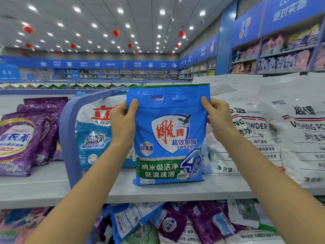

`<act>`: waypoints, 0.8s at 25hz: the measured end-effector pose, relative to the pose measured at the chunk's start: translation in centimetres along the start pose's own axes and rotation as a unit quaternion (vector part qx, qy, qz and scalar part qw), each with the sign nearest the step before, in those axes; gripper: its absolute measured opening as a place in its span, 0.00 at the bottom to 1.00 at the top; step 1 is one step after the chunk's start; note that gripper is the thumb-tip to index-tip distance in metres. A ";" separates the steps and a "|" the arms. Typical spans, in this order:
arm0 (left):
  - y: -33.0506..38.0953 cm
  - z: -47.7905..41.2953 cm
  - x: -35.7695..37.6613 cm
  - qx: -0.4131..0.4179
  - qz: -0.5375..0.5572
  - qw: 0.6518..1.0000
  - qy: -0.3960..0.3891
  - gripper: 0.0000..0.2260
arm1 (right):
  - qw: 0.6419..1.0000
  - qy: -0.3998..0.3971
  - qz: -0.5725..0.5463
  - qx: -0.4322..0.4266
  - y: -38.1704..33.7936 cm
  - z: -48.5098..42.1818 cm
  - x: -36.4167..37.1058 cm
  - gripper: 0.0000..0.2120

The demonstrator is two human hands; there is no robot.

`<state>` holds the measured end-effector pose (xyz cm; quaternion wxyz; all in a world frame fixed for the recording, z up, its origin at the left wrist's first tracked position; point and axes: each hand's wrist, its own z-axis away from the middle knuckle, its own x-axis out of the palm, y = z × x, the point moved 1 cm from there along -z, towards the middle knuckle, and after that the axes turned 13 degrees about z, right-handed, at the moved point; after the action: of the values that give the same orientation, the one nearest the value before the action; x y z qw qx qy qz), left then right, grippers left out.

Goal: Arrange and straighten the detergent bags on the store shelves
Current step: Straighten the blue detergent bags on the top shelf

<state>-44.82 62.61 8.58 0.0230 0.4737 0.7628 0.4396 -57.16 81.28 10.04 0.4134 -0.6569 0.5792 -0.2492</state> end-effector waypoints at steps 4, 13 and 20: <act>-0.2 -1.4 -0.5 -0.010 0.003 1.000 -0.011 0.11 | 1.000 0.006 0.003 -0.023 -0.7 -0.1 0.1 0.13; -0.1 -1.9 0.2 -0.066 0.029 0.997 0.019 0.13 | 0.993 -0.108 -0.009 0.043 4.8 2.5 0.4 0.05; -3.2 3.3 -4.5 -0.221 -0.054 0.969 -0.102 0.26 | 0.987 -0.133 -0.045 0.073 7.0 6.6 0.4 0.09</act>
<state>-43.08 60.87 2.66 0.2283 0.4575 0.6649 0.5444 -55.64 82.66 0.63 0.5222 -0.6776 0.4691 -0.2194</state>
